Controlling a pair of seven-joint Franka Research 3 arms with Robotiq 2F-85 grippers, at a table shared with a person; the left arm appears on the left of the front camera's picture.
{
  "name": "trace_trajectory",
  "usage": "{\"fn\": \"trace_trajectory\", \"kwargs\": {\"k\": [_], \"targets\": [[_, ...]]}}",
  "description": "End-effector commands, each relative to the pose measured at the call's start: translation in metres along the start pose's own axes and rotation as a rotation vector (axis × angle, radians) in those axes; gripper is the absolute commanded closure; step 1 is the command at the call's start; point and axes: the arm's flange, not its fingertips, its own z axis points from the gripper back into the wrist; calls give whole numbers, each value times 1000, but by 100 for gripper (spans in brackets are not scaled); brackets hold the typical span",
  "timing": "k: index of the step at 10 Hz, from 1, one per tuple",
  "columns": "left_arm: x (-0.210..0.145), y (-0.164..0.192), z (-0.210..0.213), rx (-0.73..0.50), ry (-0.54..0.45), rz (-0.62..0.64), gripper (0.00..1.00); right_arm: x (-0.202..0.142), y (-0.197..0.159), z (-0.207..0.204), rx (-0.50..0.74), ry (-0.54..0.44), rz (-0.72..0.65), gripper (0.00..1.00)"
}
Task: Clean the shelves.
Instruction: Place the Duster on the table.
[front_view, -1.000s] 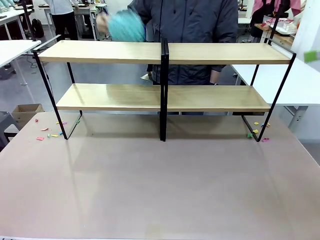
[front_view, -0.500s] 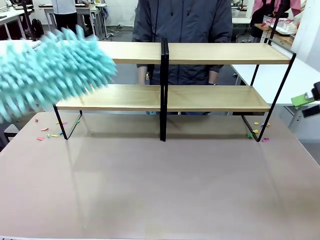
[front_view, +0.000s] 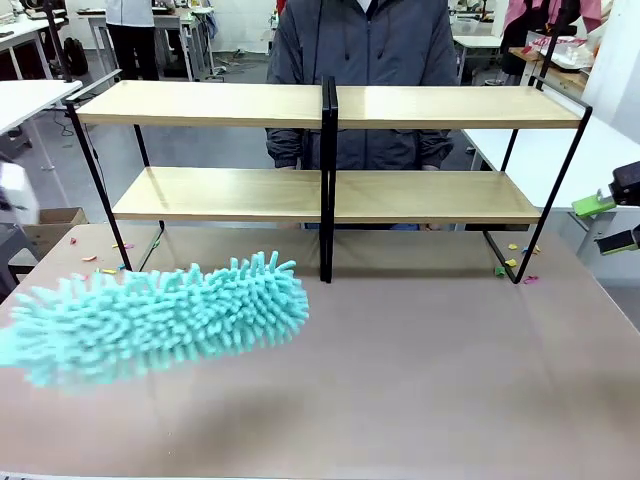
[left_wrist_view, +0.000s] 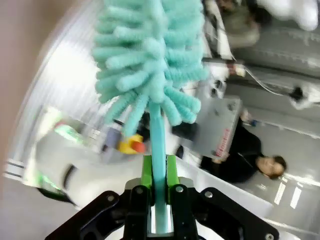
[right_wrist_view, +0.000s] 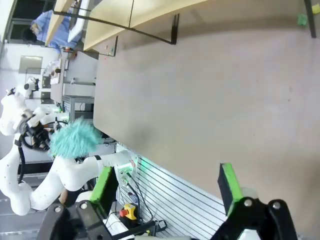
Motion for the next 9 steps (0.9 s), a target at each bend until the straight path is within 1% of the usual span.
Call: {"fn": "trace_trajectory", "kwargs": {"k": [1, 2, 3, 4, 5, 6, 7, 8, 9], "targets": [[24, 23, -15, 148, -21, 4, 87, 1, 1, 4, 22, -2, 32, 0], [28, 13, 6, 193, -95, 173, 87, 1, 1, 4, 22, -2, 32, 0], [15, 21, -10, 82, -12, 5, 87, 1, 1, 4, 22, -2, 32, 0], [15, 21, -10, 82, -12, 5, 87, 1, 1, 4, 22, -2, 32, 0], [27, 30, -8, 157, -42, 60, 87, 1, 1, 4, 22, -2, 32, 0], [45, 47, -15, 166, 190, -117, 87, 1, 1, 4, 22, -2, 32, 0], [70, 71, -21, 189, 275, -250, 87, 1, 1, 4, 22, -2, 32, 0], [89, 90, -20, 187, 257, -302, 87, 1, 1, 4, 22, -2, 32, 0], [100, 103, -18, 201, 227, -286, 87, 1, 1, 4, 22, -2, 32, 0]]}}
